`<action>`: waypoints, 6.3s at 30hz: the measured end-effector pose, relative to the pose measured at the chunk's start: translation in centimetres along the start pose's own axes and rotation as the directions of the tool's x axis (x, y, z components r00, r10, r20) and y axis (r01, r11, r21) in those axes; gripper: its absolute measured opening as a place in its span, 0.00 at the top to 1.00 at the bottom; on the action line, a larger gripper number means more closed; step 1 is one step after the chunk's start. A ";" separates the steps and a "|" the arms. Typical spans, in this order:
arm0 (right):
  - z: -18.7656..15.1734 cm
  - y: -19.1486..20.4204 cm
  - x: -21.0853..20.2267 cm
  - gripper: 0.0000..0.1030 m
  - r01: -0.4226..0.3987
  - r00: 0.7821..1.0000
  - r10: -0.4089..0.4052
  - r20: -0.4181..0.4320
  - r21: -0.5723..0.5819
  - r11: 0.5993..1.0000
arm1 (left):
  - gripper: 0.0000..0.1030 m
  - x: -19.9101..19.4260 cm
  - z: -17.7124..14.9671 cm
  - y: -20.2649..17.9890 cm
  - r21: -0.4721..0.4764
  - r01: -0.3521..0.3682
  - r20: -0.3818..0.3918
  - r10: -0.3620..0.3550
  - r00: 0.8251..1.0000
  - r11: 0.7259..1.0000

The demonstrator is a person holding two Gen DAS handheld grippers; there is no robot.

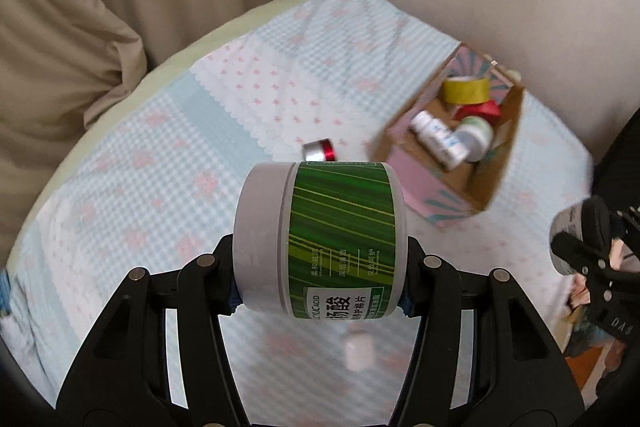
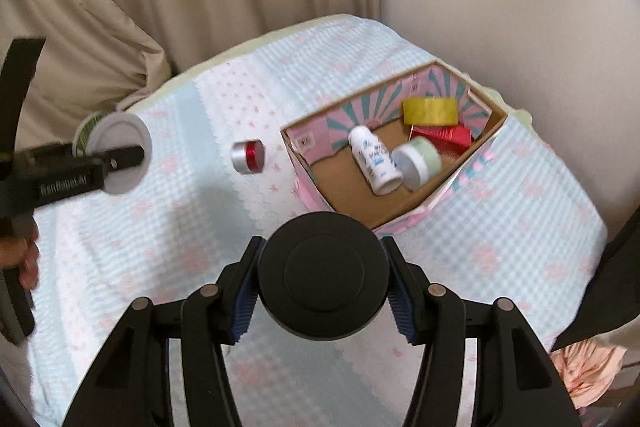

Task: Organize rigid objects
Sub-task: 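Carry the green jar and black-lidded jar over the cardboard box, then open both tools to drop the two jars into the box, then move the left tool to the white case while the right tool moves to the silver-red tin, then grasp the white case with the left tool while the right tool grasps the silver-red tin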

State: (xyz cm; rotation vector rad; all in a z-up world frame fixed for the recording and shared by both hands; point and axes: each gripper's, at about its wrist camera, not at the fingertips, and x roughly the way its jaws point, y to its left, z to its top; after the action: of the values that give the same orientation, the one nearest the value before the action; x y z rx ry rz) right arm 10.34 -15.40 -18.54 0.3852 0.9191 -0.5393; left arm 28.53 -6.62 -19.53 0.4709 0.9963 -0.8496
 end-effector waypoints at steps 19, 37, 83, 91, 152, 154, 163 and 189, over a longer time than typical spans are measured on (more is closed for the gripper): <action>9.0 -8.0 -8.2 0.49 -0.145 0.989 0.144 -0.023 -0.104 0.984 | 0.49 -7.4 2.8 -11.8 -0.156 -0.019 0.065 0.030 0.997 0.988; 18.8 -18.2 3.0 0.49 -0.275 0.958 0.224 -0.177 -0.359 0.892 | 0.49 5.1 8.4 -20.6 -0.413 -0.091 -0.045 0.080 0.996 0.906; 19.1 -10.2 24.6 0.00 -0.549 0.816 0.193 -0.544 -0.627 0.552 | 0.00 20.4 5.5 -16.7 -0.565 -0.234 -0.350 0.027 0.936 0.791; 19.0 -10.5 23.7 0.00 -0.529 0.826 0.179 -0.535 -0.626 0.573 | 0.00 19.2 5.4 -16.3 -0.559 -0.239 -0.335 0.047 0.941 0.794; 15.2 10.6 18.2 0.00 -0.500 0.866 0.143 -0.479 -0.831 0.241 | 0.10 9.3 -18.1 -4.7 -0.411 -0.360 -0.373 0.206 0.905 0.838; 14.4 11.2 20.3 0.00 -0.493 0.870 0.117 -0.479 -0.847 0.200 | 0.21 11.1 -18.6 -4.3 -0.398 -0.332 -0.389 0.170 0.905 0.855; 12.4 12.6 27.3 0.00 -0.499 0.865 0.024 -0.500 -0.856 0.133 | 0.29 15.8 -20.2 -2.2 -0.330 -0.179 -0.415 0.028 0.909 0.927; 8.2 18.5 34.7 0.52 -0.491 0.850 -0.198 -0.488 -0.870 0.032 | 0.59 19.4 -20.7 -2.9 -0.228 -0.093 -0.441 -0.017 0.897 0.969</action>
State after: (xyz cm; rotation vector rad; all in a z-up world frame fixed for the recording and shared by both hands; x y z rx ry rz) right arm 43.57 -14.31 -41.18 -0.7966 1.5232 0.6111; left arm 20.45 -1.81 -46.48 0.4797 1.4871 -0.5811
